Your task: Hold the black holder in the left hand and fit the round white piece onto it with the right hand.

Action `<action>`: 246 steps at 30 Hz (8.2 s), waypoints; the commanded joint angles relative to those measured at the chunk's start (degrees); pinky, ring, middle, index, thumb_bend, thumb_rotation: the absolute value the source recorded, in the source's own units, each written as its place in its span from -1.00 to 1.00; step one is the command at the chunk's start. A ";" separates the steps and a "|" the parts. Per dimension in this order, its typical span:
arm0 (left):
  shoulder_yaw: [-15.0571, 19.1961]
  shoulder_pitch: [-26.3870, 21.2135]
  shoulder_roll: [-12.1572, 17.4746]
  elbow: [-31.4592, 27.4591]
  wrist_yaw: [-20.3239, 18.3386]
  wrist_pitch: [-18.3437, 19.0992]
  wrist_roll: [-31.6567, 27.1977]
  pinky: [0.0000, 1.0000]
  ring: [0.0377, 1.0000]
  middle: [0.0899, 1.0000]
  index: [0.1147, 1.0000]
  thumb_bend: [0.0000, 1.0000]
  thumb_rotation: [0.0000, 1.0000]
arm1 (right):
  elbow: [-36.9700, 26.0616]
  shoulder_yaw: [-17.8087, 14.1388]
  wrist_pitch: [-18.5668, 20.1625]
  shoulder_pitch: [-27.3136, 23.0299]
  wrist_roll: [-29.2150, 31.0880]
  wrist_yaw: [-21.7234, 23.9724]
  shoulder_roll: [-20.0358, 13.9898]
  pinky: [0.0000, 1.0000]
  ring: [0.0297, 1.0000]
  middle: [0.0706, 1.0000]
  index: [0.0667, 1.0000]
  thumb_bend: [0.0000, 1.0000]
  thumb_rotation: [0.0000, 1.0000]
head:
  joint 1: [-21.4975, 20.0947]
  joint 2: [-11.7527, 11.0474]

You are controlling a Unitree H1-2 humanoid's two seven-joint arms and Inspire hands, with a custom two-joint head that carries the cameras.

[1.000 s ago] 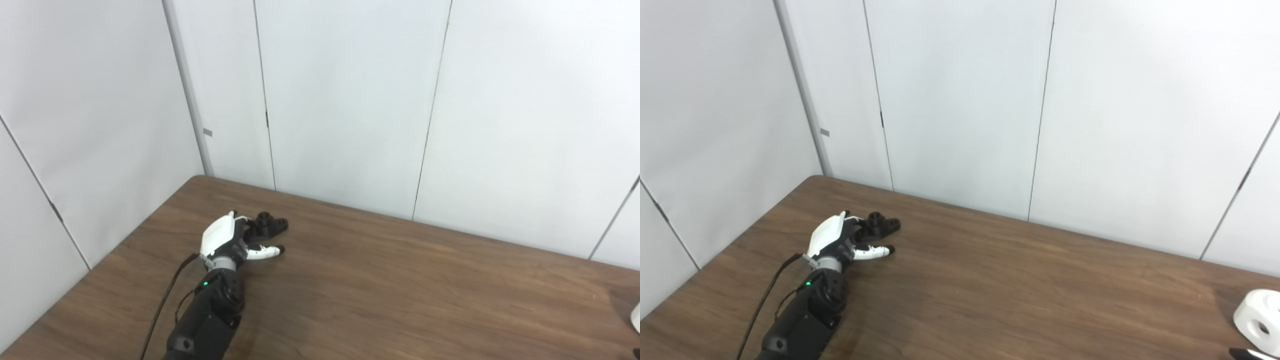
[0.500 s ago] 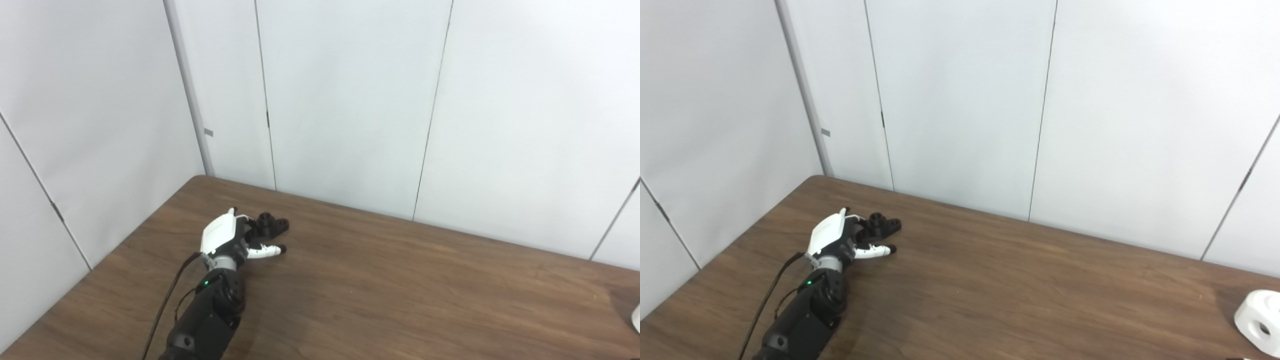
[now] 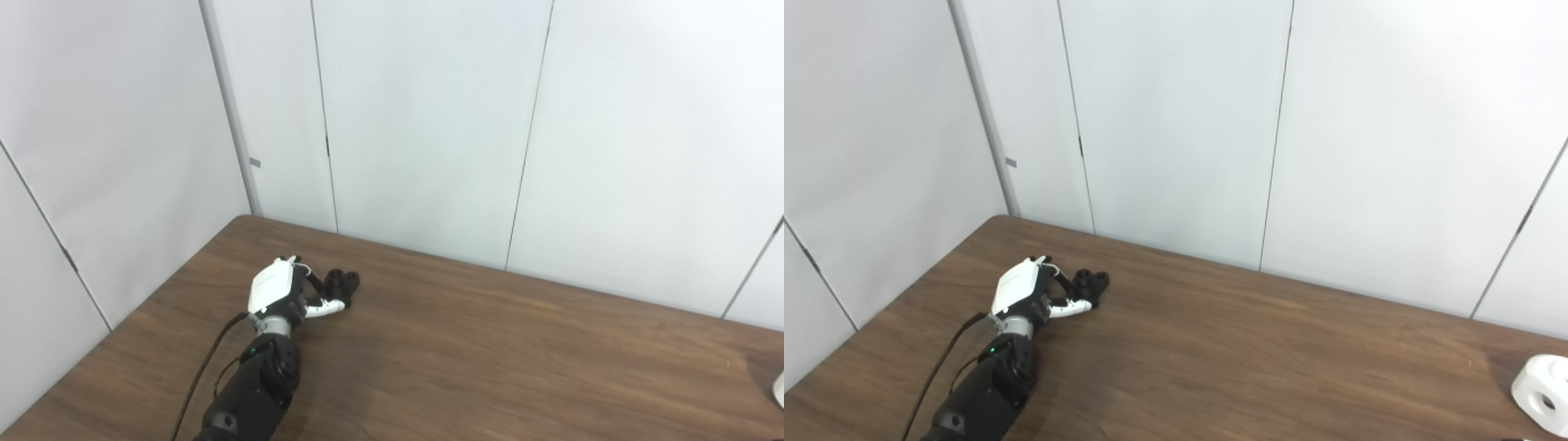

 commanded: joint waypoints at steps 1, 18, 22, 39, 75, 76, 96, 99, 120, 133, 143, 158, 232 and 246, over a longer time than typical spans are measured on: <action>-1.28 0.49 0.35 1.04 -1.41 -0.19 0.01 1.00 1.00 0.85 -0.18 0.04 -0.91 | 2.37 1.06 0.19 4.01 -1.21 0.44 1.26 -0.64 0.30 0.44 0.34 1.00 0.87 | -0.05 0.07; -0.97 2.95 0.74 -2.24 -1.85 -4.59 -3.64 1.00 1.00 0.86 -0.17 0.04 -0.91 | -6.27 -0.82 8.57 4.02 -5.51 -1.92 3.45 -1.00 0.56 0.67 0.52 1.00 0.77 | -9.68 1.85; -1.63 4.76 0.39 -6.62 -2.34 -5.95 -4.22 1.00 1.00 0.87 -0.17 0.04 -0.91 | -8.43 -2.88 10.08 3.93 -5.49 -2.34 2.78 -1.00 0.55 0.67 0.55 0.99 0.71 | -10.16 1.58; -7.53 12.14 -6.65 -23.85 -5.63 -9.68 -2.45 1.00 1.00 0.88 -0.17 0.05 -0.91 | -11.64 -11.11 12.83 0.78 -6.52 -3.55 -1.25 0.64 0.86 0.89 0.81 0.04 -0.60 | -15.62 1.86; -6.11 16.84 -5.86 -22.75 -13.59 -24.29 -6.51 1.00 1.00 0.86 -0.17 0.03 -0.93 | -18.48 -5.98 37.57 -14.05 -18.95 4.18 -9.36 0.77 0.95 0.92 0.68 0.96 0.10 | -52.54 2.18; -5.94 16.74 -5.70 -22.26 -13.58 -24.84 -6.61 1.00 1.00 0.86 -0.17 0.03 -0.93 | -18.87 -5.46 39.17 -14.68 -19.63 4.84 -9.45 0.77 0.95 0.93 0.68 0.97 0.07 | -52.92 2.18; -4.24 16.51 -5.90 -20.60 -13.88 -27.41 -6.49 1.00 1.00 0.83 -0.17 0.03 -0.93 | -9.78 -0.78 43.87 -21.39 -29.21 11.95 -9.83 0.80 0.96 0.98 0.73 1.00 0.24 | -52.16 2.35; -4.12 16.60 -6.01 -21.09 -14.25 -26.88 -6.38 1.00 1.00 0.83 -0.17 0.03 -0.93 | -8.53 0.01 44.05 -21.92 -29.77 11.73 -9.80 0.82 0.97 0.98 0.73 1.00 0.25 | -51.84 2.42; -4.26 17.28 -7.00 -24.93 -15.71 -23.34 -5.76 1.00 1.00 0.82 -0.17 0.03 -0.93 | -4.20 1.66 44.22 -25.31 -33.56 13.66 -6.38 0.83 0.96 0.99 0.79 1.00 0.32 | -50.17 2.69; -4.29 17.69 -7.29 -26.85 -16.13 -22.16 -5.92 1.00 1.00 0.82 -0.17 0.03 -0.93 | -6.07 0.42 44.22 -26.86 -39.92 19.63 -2.00 0.80 0.95 0.95 0.82 1.00 0.29 | -49.90 2.75; -4.12 18.14 -7.34 -27.86 -16.12 -22.15 -6.57 1.00 1.00 0.82 -0.17 0.03 -0.93 | -4.59 0.67 44.21 -26.87 -40.12 17.56 -0.84 0.80 0.95 0.97 0.84 1.00 0.22 | -49.76 3.06; -4.39 18.06 -7.62 -28.58 -16.77 -20.64 -5.54 1.00 1.00 0.82 -0.17 0.03 -0.93 | -0.24 1.12 44.21 -28.54 -41.63 15.23 -2.34 0.83 0.93 0.93 0.81 1.00 0.28 | -49.79 2.70; -4.72 17.70 -7.88 -27.34 -16.25 -20.88 -5.58 1.00 1.00 0.81 -0.17 0.03 -0.93 | -1.17 -3.64 44.22 -37.87 -61.13 47.31 -1.52 0.88 1.00 0.89 0.59 1.00 0.10 | -49.18 2.44; -4.53 17.68 -7.94 -27.28 -16.39 -20.75 -6.00 1.00 1.00 0.81 -0.17 0.03 -0.93 | 0.41 -4.04 44.22 -37.82 -63.28 45.35 0.19 0.90 1.00 0.92 0.62 0.97 -0.06 | -49.10 2.56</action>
